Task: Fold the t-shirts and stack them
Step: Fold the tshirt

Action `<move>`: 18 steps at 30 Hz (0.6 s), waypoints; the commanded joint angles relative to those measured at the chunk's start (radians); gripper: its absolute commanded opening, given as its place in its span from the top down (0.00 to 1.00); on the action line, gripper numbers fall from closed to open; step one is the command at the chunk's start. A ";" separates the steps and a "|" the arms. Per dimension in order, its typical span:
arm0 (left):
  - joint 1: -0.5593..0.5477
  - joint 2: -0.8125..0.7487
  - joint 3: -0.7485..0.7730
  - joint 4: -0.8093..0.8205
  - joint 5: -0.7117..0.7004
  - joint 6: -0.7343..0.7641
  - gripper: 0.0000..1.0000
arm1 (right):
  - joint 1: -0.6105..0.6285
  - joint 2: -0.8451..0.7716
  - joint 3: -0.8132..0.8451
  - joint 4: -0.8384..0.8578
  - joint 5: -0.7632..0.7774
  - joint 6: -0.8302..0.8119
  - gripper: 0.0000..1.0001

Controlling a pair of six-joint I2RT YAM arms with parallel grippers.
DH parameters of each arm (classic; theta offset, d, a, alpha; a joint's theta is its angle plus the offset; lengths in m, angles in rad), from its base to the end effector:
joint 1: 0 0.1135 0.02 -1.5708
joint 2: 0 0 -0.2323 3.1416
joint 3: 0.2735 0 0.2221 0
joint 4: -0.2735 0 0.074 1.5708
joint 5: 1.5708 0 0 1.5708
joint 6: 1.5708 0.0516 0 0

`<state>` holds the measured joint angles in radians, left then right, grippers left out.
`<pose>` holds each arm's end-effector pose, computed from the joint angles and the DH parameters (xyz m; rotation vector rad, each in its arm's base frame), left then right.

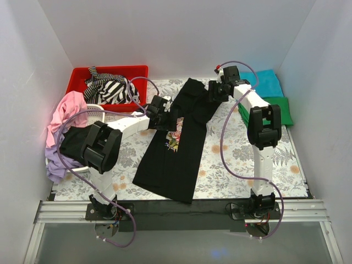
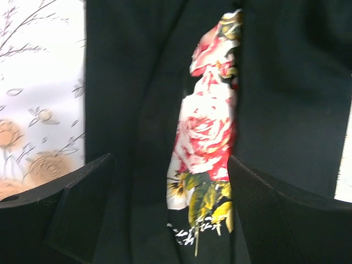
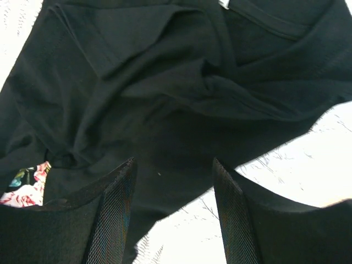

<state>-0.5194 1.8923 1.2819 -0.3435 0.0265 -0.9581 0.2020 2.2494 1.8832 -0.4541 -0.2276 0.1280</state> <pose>0.3254 -0.1877 0.1580 -0.5637 2.5798 -0.5924 0.4598 0.1060 0.1829 -0.1971 2.3983 0.4265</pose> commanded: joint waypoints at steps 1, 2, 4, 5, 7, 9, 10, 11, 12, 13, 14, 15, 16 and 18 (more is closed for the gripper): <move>0.001 -0.042 -0.013 0.046 0.047 0.004 0.19 | -0.001 0.045 0.048 0.034 -0.026 0.036 0.37; 0.001 -0.036 -0.015 0.023 0.052 0.001 0.19 | -0.001 0.061 0.059 0.016 -0.023 0.041 0.37; -0.001 -0.032 -0.022 -0.005 0.073 -0.007 0.21 | -0.001 0.105 0.093 -0.004 -0.026 0.048 0.37; -0.001 -0.035 -0.035 -0.015 0.085 -0.027 0.22 | -0.001 0.122 0.105 -0.012 -0.039 0.051 0.37; -0.002 -0.057 -0.085 -0.018 0.107 -0.044 0.22 | 0.000 0.177 0.163 -0.072 -0.039 0.055 0.38; -0.008 -0.078 -0.116 -0.029 0.119 -0.065 0.22 | 0.005 0.214 0.188 -0.101 -0.038 0.050 0.40; -0.011 -0.091 -0.148 -0.032 0.130 -0.071 0.22 | 0.008 0.219 0.191 -0.101 -0.038 0.047 0.40; -0.017 -0.097 -0.159 -0.049 0.139 -0.086 0.23 | 0.011 0.237 0.200 -0.103 -0.041 0.045 0.39; -0.024 -0.099 -0.171 -0.058 0.150 -0.094 0.23 | 0.017 0.251 0.211 -0.109 -0.048 0.035 0.39; -0.031 -0.105 -0.191 -0.066 0.165 -0.102 0.23 | 0.019 0.266 0.259 -0.119 -0.059 0.033 0.39; -0.053 -0.110 -0.205 -0.080 0.170 -0.111 0.24 | 0.022 0.312 0.293 -0.132 -0.084 0.035 0.38; -0.071 -0.116 -0.220 -0.080 0.171 -0.126 0.24 | 0.030 0.338 0.338 -0.147 -0.099 0.038 0.38; -0.089 -0.124 -0.233 -0.078 0.174 -0.134 0.24 | 0.031 0.363 0.374 -0.165 -0.107 0.042 0.38; -0.143 -0.119 -0.253 -0.086 0.193 -0.160 0.24 | 0.042 0.426 0.471 -0.170 -0.147 0.054 0.37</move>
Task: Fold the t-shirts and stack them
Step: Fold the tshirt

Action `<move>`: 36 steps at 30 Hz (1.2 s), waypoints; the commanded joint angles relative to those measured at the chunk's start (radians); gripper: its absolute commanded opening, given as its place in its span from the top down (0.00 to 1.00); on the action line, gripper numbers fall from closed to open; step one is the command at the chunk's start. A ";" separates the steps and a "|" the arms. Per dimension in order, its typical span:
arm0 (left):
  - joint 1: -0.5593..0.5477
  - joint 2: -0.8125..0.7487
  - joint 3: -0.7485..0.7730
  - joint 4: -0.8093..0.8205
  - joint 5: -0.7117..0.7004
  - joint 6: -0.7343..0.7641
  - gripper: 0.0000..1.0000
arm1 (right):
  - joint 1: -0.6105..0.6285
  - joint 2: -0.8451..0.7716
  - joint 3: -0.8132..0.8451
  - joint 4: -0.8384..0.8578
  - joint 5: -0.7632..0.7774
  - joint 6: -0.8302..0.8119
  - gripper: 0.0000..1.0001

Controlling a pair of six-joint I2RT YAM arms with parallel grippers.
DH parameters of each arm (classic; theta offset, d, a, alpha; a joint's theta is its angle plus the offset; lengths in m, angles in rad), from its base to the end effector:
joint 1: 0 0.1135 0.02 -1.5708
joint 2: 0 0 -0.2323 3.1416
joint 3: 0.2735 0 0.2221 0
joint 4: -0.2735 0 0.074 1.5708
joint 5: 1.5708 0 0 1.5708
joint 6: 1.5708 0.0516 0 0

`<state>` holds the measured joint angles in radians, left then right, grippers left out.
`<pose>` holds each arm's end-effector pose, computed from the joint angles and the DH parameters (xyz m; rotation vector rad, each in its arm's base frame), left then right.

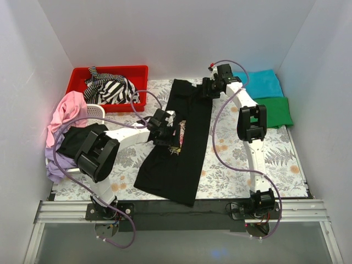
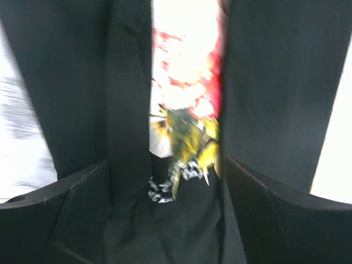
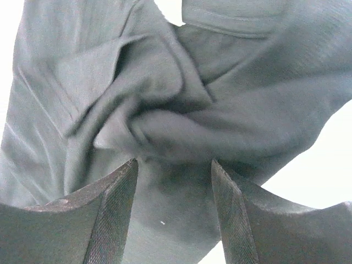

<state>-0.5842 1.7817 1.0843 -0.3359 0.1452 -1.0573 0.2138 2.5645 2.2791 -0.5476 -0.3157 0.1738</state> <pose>0.2754 -0.1910 0.1419 -0.6005 2.7301 -0.7018 0.5043 0.1259 0.1465 -0.1972 2.4161 0.5581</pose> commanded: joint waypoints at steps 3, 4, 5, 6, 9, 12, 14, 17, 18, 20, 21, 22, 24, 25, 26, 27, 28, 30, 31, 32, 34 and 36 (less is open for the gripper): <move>-0.143 0.018 -0.052 -0.097 0.131 -0.093 0.24 | 0.032 0.151 0.129 -0.052 -0.098 0.044 0.35; -0.172 0.025 -0.049 -0.095 0.142 -0.107 0.24 | 0.032 0.160 0.132 -0.020 -0.144 0.068 0.34; -0.186 0.033 -0.041 -0.095 0.148 -0.112 0.24 | 0.033 0.178 0.154 -0.015 -0.161 0.078 0.34; -0.199 0.044 -0.025 -0.095 0.160 -0.116 0.24 | 0.033 0.183 0.154 0.000 -0.180 0.087 0.34; -0.229 0.056 0.003 -0.104 0.154 -0.136 0.24 | 0.033 0.192 0.145 0.046 -0.233 0.107 0.34; -0.229 0.051 0.015 -0.123 0.120 -0.139 0.24 | 0.030 0.165 0.113 0.078 -0.246 0.089 0.34; -0.229 0.042 0.048 -0.178 0.061 -0.133 0.24 | 0.025 0.107 0.088 0.087 -0.220 0.061 0.34; -0.229 -0.002 0.077 -0.242 -0.067 -0.139 0.24 | 0.000 0.002 0.020 0.141 -0.201 0.043 0.33; -0.229 -0.019 0.086 -0.258 -0.108 -0.141 0.24 | -0.010 -0.024 0.008 0.162 -0.206 0.035 0.33; -0.221 -0.076 0.127 -0.316 -0.239 -0.142 0.22 | -0.025 -0.091 -0.013 0.170 -0.201 0.021 0.33; -0.215 -0.093 0.144 -0.339 -0.274 -0.142 0.21 | -0.037 -0.114 -0.021 0.170 -0.189 0.006 0.33; -0.206 -0.108 0.163 -0.354 -0.310 -0.135 0.20 | -0.043 -0.136 -0.030 0.170 -0.181 -0.002 0.33; -0.163 -0.137 0.212 -0.400 -0.410 -0.116 0.19 | -0.057 -0.202 -0.069 0.166 -0.113 -0.035 0.33; -0.146 -0.142 0.230 -0.419 -0.438 -0.112 0.19 | -0.059 -0.228 -0.091 0.166 -0.091 -0.054 0.33; -0.114 -0.154 0.247 -0.428 -0.484 -0.099 0.19 | -0.063 -0.272 -0.125 0.164 -0.056 -0.069 0.33; -0.096 -0.159 0.255 -0.423 -0.495 -0.083 0.18 | -0.067 -0.291 -0.135 0.152 -0.051 -0.086 0.32; -0.076 -0.162 0.262 -0.419 -0.498 -0.067 0.18 | -0.067 -0.306 -0.145 0.140 -0.060 -0.103 0.32; -0.019 -0.162 0.278 -0.364 -0.449 -0.032 0.18 | -0.070 -0.355 -0.202 0.098 -0.104 -0.099 0.33; 0.016 -0.153 0.293 -0.315 -0.423 -0.005 0.18 | -0.068 -0.374 -0.236 0.091 -0.156 -0.097 0.35; 0.030 -0.140 0.308 -0.287 -0.409 0.012 0.18 | -0.068 -0.423 -0.291 0.090 -0.181 -0.089 0.36; 0.061 -0.066 0.397 -0.227 -0.340 0.048 0.17 | -0.059 -0.472 -0.450 0.118 -0.230 -0.074 0.37; 0.076 0.020 0.495 -0.218 -0.300 0.085 0.17 | -0.042 -0.546 -0.608 0.178 -0.246 -0.076 0.38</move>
<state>-0.5179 1.7157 1.4654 -0.6388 -0.2226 -1.0592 0.1364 2.0628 1.8416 -0.3847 -0.4847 0.1085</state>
